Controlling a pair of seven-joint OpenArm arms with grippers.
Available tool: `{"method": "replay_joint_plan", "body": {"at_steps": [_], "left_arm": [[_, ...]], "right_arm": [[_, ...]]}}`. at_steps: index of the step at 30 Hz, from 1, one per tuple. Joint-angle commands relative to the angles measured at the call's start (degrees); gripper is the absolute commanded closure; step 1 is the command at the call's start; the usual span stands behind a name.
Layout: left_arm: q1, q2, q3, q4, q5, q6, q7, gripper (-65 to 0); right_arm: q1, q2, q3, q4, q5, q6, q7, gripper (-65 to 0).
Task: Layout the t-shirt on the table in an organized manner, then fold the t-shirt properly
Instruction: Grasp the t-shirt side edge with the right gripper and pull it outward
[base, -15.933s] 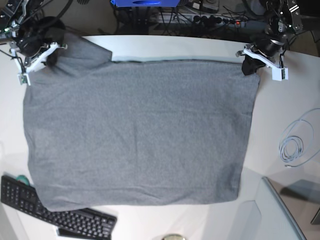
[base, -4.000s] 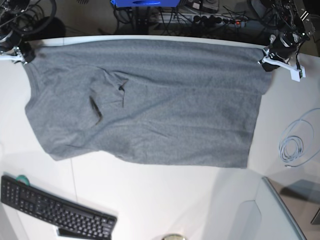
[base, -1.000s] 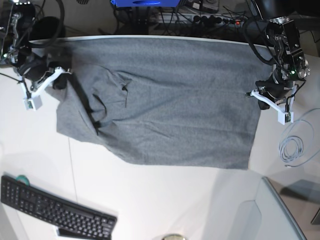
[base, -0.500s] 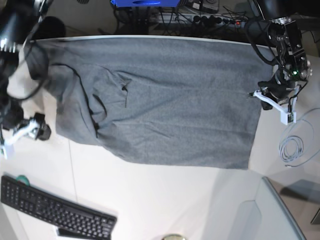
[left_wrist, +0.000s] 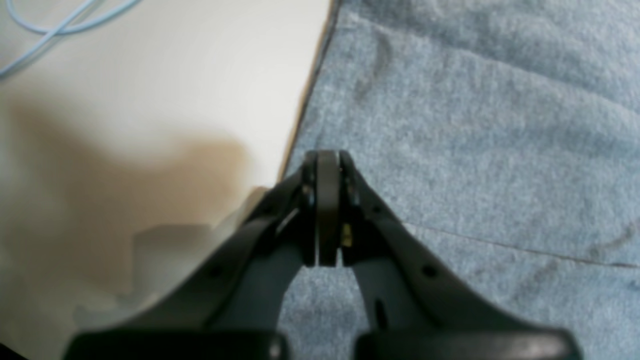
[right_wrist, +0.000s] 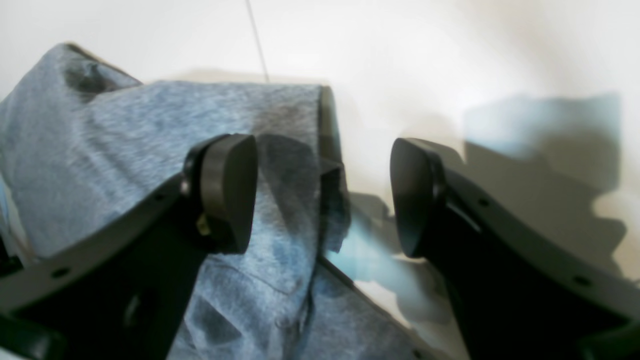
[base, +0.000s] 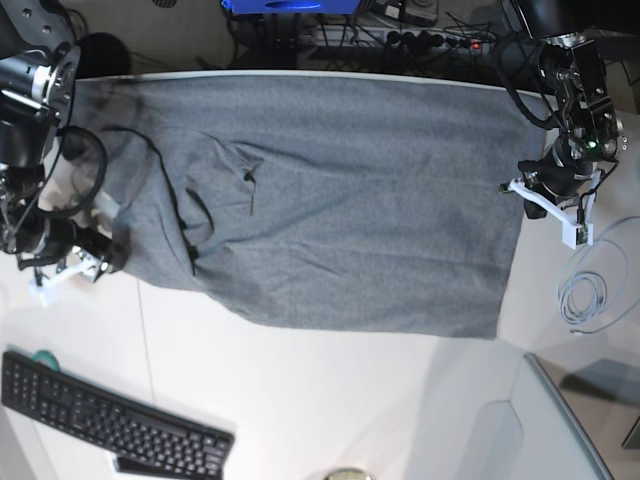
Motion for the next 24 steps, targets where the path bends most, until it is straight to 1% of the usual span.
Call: {"method": "replay_joint_plan", "body": {"at_steps": [1,3,4,5,6,10,11,15,18,22,24], "left_arm": [[-0.4,-0.9,-0.2,0.9,-0.4,0.1,-1.0,0.0],[-0.4,-0.9,-0.2,0.9,-0.4,0.1,-1.0,0.0],[-0.4,-0.9,-0.2,0.9,-0.4,0.1,-1.0,0.0],[-0.4,-0.9,-0.2,0.9,-0.4,0.1,-1.0,0.0],[-0.4,-1.0,-0.2,0.9,-0.4,0.1,-1.0,0.0],[-0.4,-1.0,-0.2,0.9,-0.4,0.1,-1.0,0.0],[-0.4,-1.0,-0.2,0.9,-0.4,0.1,-1.0,0.0],[-0.4,-1.4,-0.2,0.9,-0.4,0.1,-1.0,0.0],[-0.4,-1.5,-0.2,0.8,-0.4,0.1,-1.0,0.0],[-0.6,-1.5,-0.2,0.8,-0.4,0.1,-1.0,0.0],[-0.7,-1.5,-0.2,0.9,-0.4,0.1,-1.0,0.0]], "right_arm": [[1.5,0.0,0.1,0.8,1.2,0.7,0.6,-38.9],[1.5,-0.3,0.1,0.8,1.2,0.7,0.6,-38.7],[1.6,-0.4,0.1,0.8,1.2,0.7,0.6,-37.1],[1.6,-0.4,0.1,0.8,1.2,0.7,0.6,-33.9],[1.7,-0.5,0.1,0.8,1.2,0.7,0.7,-28.5],[2.5,-0.5,0.1,0.8,1.2,0.7,0.8,-2.7],[2.5,-0.5,0.1,1.2,1.2,0.8,0.8,0.0],[0.6,-0.7,0.1,9.9,1.2,0.9,0.0,-0.6],[-0.9,-1.9,0.1,19.1,1.2,0.9,-3.1,-0.6],[-2.9,-2.2,0.0,30.6,1.2,0.9,-5.4,-0.6],[-3.6,-2.2,0.0,34.7,1.2,0.9,-7.7,-0.6]]}}
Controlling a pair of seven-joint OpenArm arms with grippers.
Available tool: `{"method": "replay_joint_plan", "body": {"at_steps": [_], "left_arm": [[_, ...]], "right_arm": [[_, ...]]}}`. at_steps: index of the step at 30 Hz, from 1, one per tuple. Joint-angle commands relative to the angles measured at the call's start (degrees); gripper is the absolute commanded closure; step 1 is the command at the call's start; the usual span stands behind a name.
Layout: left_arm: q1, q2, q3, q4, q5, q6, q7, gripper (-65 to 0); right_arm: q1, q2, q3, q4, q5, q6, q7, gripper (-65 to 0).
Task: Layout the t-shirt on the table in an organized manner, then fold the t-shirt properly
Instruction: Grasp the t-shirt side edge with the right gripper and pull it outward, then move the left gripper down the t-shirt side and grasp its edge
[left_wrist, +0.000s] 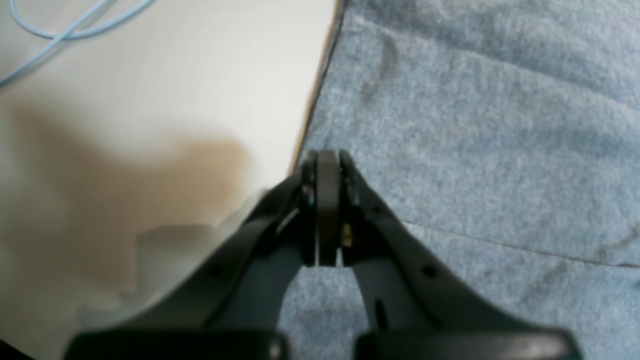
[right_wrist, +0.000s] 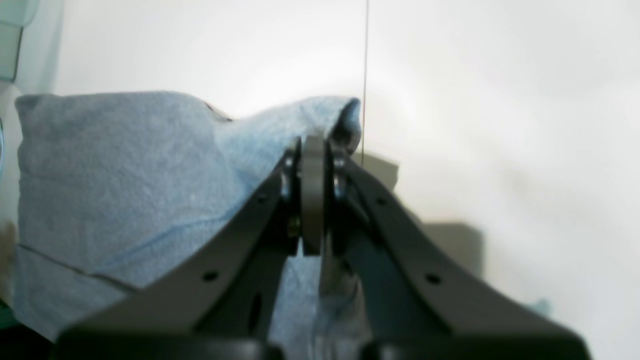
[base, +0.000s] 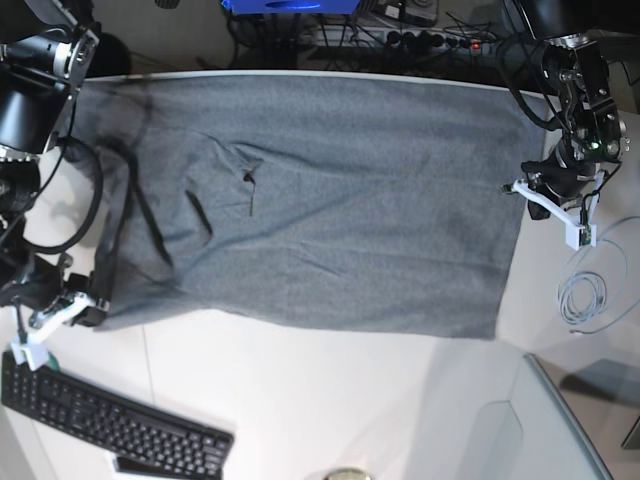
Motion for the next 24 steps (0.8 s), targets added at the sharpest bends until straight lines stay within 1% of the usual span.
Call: {"method": "replay_joint_plan", "body": {"at_steps": [1,5,8,11,14,16,18,20,24], "left_arm": [[-0.6,-0.8,-0.2,0.9,-0.4,0.0,-1.0,0.0],[-0.7,-0.8,-0.2,0.9,-0.4,0.0,-1.0,0.0],[-0.8,-0.8,-0.2,0.9,-0.4,0.0,-1.0,0.0],[-0.8,-0.8,-0.2,0.9,-0.4,0.0,-1.0,0.0],[-1.0,-0.8,-0.3,0.9,-0.4,0.0,-1.0,0.0],[-2.1,-0.9,-0.3,0.8,-0.4,0.0,-1.1,0.0],[-4.2,-0.9,-0.3,-0.9,-0.4,0.0,-1.1,0.0],[-7.9,-2.6,0.2,-4.7,-0.4,0.0,-1.1,0.0],[-17.3,-5.6,0.5,-16.7,-0.4,0.0,-1.1,0.0]], "right_arm": [[0.7,0.8,0.2,3.1,1.2,0.2,-0.4,-0.6],[-3.2,-1.6,0.3,11.7,1.3,0.2,-4.2,-0.6],[-6.9,-4.3,0.2,16.2,1.3,1.9,-6.6,-0.6],[-10.8,-6.8,0.2,17.3,1.2,2.0,-8.6,-0.6],[-13.6,-8.5,0.2,16.8,1.2,2.1,-8.7,-0.6],[-14.7,-8.9,0.2,16.8,1.1,2.2,-8.6,-0.6],[-15.3,-9.1,0.2,16.8,1.1,2.2,-7.2,-0.6],[-15.4,-8.9,0.2,16.8,1.1,2.2,-6.5,-0.6],[-15.1,-8.5,0.2,16.9,1.1,2.2,-6.3,-0.6]]}}
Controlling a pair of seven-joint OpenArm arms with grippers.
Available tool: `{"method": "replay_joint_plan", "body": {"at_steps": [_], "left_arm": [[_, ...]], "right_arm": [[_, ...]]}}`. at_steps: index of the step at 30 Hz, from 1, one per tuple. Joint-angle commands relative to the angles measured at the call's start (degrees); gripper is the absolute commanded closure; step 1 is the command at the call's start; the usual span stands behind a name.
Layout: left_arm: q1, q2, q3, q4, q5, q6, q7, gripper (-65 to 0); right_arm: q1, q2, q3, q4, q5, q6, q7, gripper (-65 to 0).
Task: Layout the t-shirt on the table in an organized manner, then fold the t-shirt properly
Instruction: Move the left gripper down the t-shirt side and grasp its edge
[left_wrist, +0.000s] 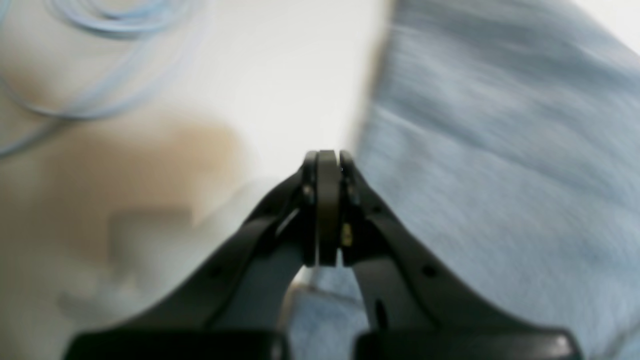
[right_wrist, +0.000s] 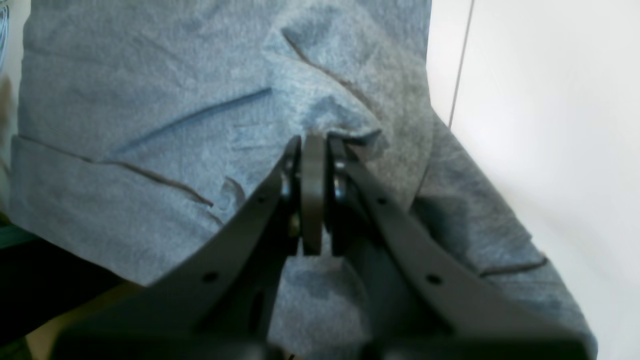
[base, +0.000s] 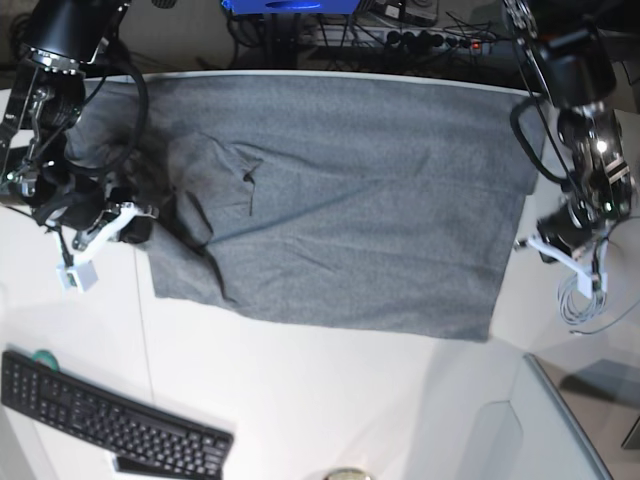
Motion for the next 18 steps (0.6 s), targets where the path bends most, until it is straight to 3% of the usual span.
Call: {"method": "replay_joint_plan", "body": {"at_steps": [1,3,4,6,9,12,15,18], "left_arm": [[-3.5,-1.6,-0.1,-1.7,-0.4,-0.3,-1.0,0.0],[-7.9,-2.5,-0.1,-6.7,-0.4,-0.3,-1.1,0.0],[-10.1,-2.7,0.0,-9.1,-0.4,-0.4,-1.1,-3.1],[-13.5,-3.4,2.5,-12.3,-0.4,-0.4,-1.5,-20.1],[-16.7,-4.1,10.9,-18.0,-0.4,-0.4,-7.7,-45.3],[-20.0,-4.6,18.1,-27.6,-0.6,-0.4,-14.4,-63.8],[-23.9,-4.3,18.6,-41.6,-0.9,-0.4,-21.2,-64.5],[-25.5,-4.1,19.2,-49.3,-0.8,-0.4,-27.6,-59.9]], "right_arm": [[1.3,1.1,0.1,1.1,1.2,0.6,1.1,-0.6],[1.6,1.1,0.1,1.1,1.2,0.6,1.1,-0.6],[1.7,1.1,0.1,1.1,1.2,0.6,1.1,-0.6],[2.4,1.1,0.1,1.1,1.2,0.6,1.1,-0.6],[3.1,1.2,0.1,1.1,1.2,0.6,0.8,-0.6],[3.1,1.3,0.1,1.4,1.2,0.6,0.9,-0.6],[3.2,1.3,0.1,1.5,1.2,0.6,1.0,-0.6],[3.2,1.3,0.1,1.5,1.2,0.6,1.0,-0.6]]}}
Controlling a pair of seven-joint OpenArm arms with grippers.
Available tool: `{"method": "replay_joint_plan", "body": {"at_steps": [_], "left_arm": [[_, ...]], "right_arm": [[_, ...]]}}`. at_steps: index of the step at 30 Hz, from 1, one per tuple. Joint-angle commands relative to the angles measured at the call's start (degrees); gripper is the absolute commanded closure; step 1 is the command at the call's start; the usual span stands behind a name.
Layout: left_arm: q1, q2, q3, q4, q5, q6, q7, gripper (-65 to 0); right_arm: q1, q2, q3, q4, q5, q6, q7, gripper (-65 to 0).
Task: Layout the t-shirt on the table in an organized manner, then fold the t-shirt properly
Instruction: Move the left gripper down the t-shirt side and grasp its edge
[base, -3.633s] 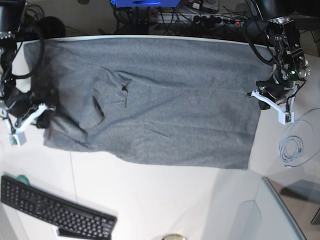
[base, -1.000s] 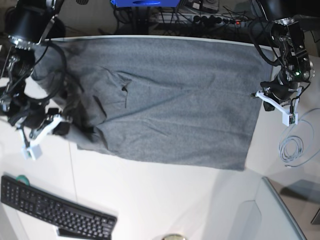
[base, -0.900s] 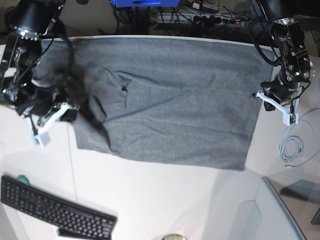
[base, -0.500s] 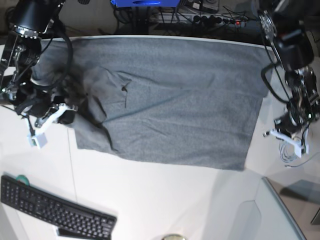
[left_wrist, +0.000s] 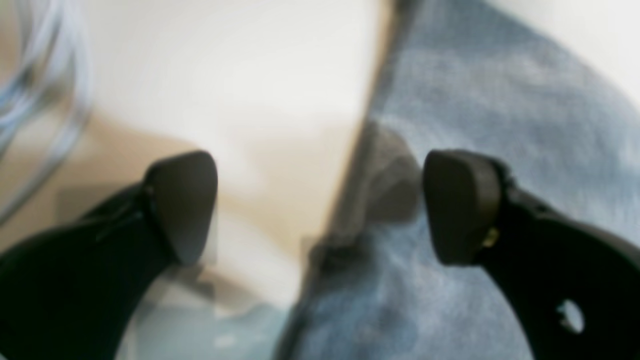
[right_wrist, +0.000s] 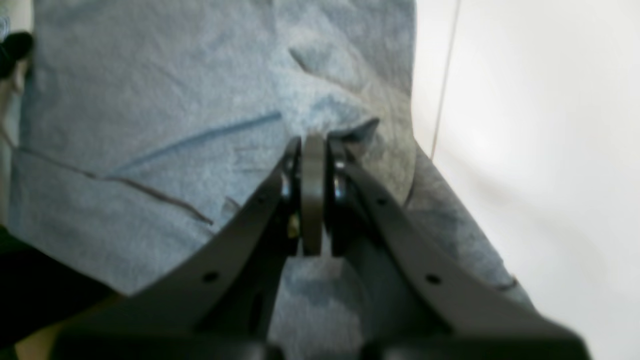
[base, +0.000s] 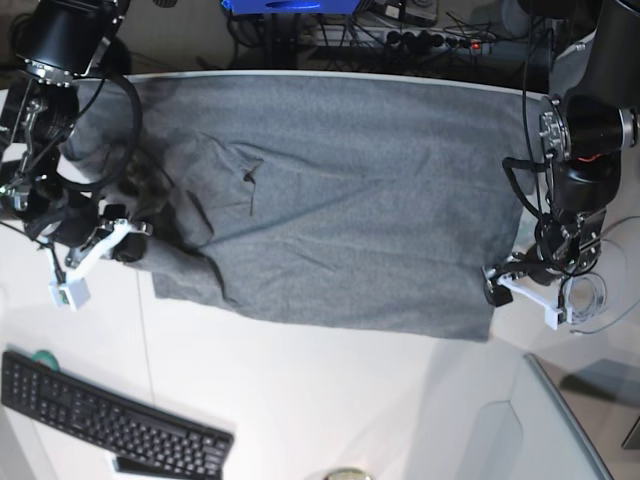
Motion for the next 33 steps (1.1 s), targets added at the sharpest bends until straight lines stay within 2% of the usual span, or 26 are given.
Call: {"method": "replay_joint_plan", "body": {"at_steps": [1,10,12,13,15,19,23,24,31,33], "left_arm": [[-1.0,-0.3,0.1,0.5,-0.4,0.3,-1.2,-58.7],[-1.0,3.4,0.2,1.6,-0.1,0.2,-1.2,-56.8],[-1.0,4.0,0.2,1.6,-0.1,0.2,-1.2,-54.0],[-1.0,4.0,0.2,1.6,-0.1,0.2,-1.2,-50.5],[-0.9,4.1,0.2,1.6,-0.3,0.2,-1.2,-38.0],[-0.3,3.9,-0.3,1.6,-0.5,0.2,-1.5,-1.2],[0.1,3.7,0.1,6.5,-0.4,0.2,-0.7,0.0],[1.2,3.6,0.1,9.4,-0.4,0.2,1.0,0.0],[10.2,3.6,-0.6,36.7,-0.5,0.6,20.8,0.0],[12.8,4.0,-2.9,41.9,-0.4,0.6,27.2,0.0]], "right_arm": [[1.0,0.5,0.1,1.1,1.1,0.5,0.9,-0.6],[1.1,0.5,0.1,1.0,1.1,0.5,1.0,-0.6],[1.1,0.6,0.1,1.0,1.1,0.5,1.0,-0.6],[1.1,0.6,0.1,1.0,1.1,0.5,1.0,-0.6],[1.1,0.6,0.1,1.0,1.1,0.5,1.0,-0.6],[1.1,0.6,0.1,0.7,1.1,0.5,1.0,-0.6],[1.3,0.6,0.0,0.6,1.1,0.5,1.0,-0.6],[1.3,0.6,0.0,0.6,1.1,0.5,1.0,-0.6],[1.4,0.6,0.0,0.6,0.9,0.5,1.0,-0.6],[1.4,0.6,0.0,0.6,0.9,0.5,1.0,-0.6]]}}
